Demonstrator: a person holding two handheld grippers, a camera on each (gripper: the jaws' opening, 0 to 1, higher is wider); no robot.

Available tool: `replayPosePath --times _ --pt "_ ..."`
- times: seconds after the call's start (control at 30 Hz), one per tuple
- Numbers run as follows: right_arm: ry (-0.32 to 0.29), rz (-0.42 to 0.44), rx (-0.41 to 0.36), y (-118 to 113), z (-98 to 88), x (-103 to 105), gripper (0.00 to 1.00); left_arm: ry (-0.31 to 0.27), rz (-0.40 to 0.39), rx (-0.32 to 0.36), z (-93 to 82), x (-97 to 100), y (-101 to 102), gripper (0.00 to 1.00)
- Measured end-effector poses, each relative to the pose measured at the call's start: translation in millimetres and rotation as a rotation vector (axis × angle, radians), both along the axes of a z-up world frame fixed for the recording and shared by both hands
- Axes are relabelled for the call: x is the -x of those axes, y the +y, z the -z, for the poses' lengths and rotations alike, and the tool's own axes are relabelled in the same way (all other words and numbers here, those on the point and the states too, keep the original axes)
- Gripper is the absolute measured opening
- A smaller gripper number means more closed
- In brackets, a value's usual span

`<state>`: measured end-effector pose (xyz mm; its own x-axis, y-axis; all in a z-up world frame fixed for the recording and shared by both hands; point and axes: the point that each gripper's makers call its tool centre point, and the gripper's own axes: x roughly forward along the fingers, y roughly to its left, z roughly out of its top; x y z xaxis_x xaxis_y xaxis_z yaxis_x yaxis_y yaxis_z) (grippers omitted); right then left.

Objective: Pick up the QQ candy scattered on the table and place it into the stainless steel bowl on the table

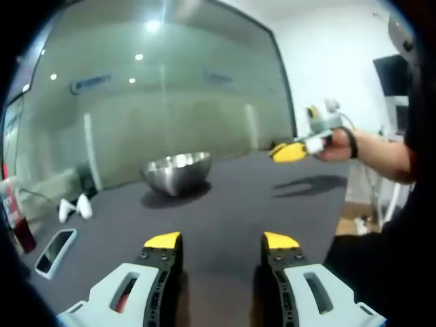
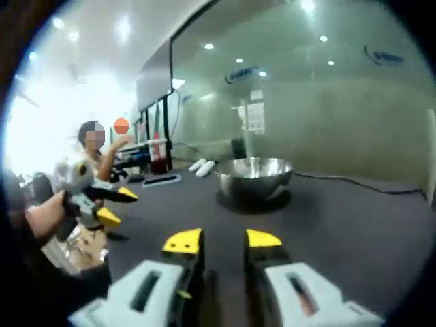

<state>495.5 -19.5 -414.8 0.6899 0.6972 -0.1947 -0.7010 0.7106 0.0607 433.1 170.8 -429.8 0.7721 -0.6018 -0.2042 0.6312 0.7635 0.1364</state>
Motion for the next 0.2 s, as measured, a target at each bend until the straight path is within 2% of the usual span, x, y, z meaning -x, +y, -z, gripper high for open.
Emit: replayPosePath --times 0.2 --pt "0.011 -0.009 0.039 1.4 16.7 7.8 0.25 0.008 -0.002 -0.008 1.9 -0.2 0.2 0.47"
